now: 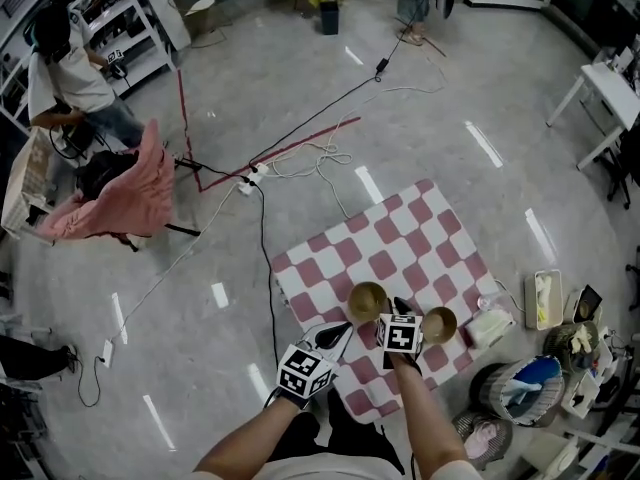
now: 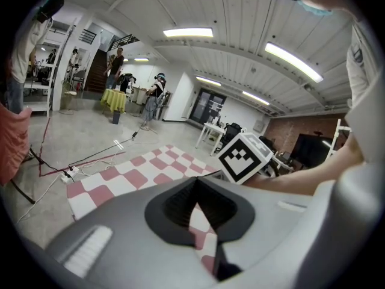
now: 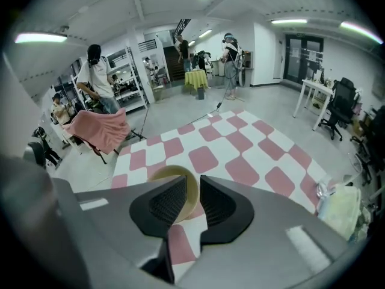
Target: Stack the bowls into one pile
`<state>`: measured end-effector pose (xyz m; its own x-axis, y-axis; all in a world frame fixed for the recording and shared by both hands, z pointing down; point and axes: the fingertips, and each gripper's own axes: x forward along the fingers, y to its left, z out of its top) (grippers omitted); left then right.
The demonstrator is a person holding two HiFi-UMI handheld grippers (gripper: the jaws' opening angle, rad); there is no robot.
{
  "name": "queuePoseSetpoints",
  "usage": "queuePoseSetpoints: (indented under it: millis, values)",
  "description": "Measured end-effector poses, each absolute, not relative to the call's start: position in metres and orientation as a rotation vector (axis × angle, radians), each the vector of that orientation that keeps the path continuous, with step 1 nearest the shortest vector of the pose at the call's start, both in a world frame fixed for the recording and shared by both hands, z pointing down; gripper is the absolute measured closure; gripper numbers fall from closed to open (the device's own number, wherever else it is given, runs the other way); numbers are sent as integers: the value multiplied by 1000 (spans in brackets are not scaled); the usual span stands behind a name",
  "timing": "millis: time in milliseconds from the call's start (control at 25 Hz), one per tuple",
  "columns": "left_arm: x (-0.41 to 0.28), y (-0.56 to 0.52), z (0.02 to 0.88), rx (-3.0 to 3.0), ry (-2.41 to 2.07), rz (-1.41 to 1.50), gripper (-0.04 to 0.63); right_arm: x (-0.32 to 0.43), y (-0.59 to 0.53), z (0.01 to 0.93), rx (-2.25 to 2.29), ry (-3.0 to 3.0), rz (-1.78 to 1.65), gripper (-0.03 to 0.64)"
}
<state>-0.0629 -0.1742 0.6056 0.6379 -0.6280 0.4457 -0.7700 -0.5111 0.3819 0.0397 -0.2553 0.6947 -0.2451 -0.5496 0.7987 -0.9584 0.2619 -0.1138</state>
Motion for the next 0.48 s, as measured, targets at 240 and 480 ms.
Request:
queuePoseSetpoints:
  millis: [240,480]
  values:
    - [-60,-168,580,2362,-1060,319,591,42,-251,645,1478,-1960,792,563]
    - [-43,-152,563,2431,-980,314,591,56,-226,613,1580,-1978,795,566]
